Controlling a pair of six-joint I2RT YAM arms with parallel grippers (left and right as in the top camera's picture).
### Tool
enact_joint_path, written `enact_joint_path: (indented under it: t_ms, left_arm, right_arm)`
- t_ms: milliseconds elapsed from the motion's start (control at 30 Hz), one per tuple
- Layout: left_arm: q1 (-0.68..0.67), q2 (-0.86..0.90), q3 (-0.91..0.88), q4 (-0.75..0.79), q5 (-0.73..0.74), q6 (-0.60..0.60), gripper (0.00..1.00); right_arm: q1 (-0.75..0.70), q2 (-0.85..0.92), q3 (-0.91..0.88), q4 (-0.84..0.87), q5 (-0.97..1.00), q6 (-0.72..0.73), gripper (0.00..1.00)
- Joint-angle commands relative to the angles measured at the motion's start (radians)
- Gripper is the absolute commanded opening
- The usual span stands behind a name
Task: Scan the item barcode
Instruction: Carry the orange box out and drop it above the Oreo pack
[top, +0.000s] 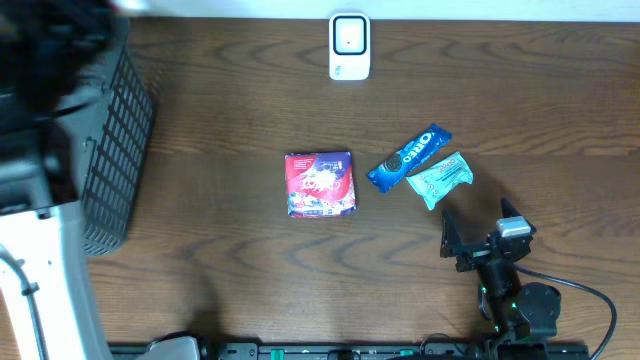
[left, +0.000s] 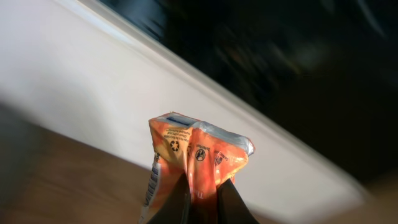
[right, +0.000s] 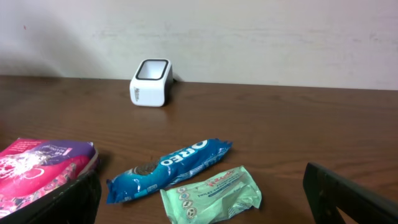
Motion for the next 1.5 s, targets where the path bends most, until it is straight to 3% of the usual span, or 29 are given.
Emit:
enact_joint_path:
  t_ms: [0,167,433,533,633,900,1033,1100,1467]
  left_arm:
    - [-0.185,0.037,-0.003,-0.003,0.076,0.039,0.07]
    - [-0.444,0.147,-0.003,-0.041,-0.069,0.159,0.07]
    - [-0.650,0.377,-0.003,-0.130,-0.373,0.220,0.08]
    - [-0.682,0.451,-0.003,-0.134,-0.373,0.220,0.08]
    - [-0.702,0.512,-0.003,-0.132,-0.373,0.220,0.16]
    - [-0.711,0.650,-0.003,-0.134,-0.373,0.220,0.17]
    - [-0.711,0.684,-0.003,-0.155,-0.372,0.220,0.44]
    - [-0.711,0.688,-0.003,-0.159,-0.372,0.220,0.50]
    - [-0.708,0.643,-0.002,-0.171,-0.369,0.220,0.53]
  right_arm:
    - [-0.013,-0.004,-0.003,-0.002,-0.010,-0.007,0.99]
    - [-0.013,-0.004,-0.003,-0.002,-0.010,-0.007,0.99]
    - [-0.013,-0.004,-0.003,-0.002,-0.010,-0.007,0.99]
    - [-0.013,-0.004,-0.003,-0.002,-0.010,-0.007,0.99]
    - [-0.013,-0.004,-0.003,-0.002,-0.010,-0.007,0.99]
    - [-0.013,-0.004,-0.003,-0.002,-0.010,-0.007,0.99]
    - [-0.013,-0.004,-0.003,-0.002,-0.010,-0.007,0.99]
    - [-0.013,-0.004,-0.003,-0.002,-0.010,-0.007,0.99]
    - [-0.013,-0.004,-0.003,-0.002,-0.010,-0.007,0.99]
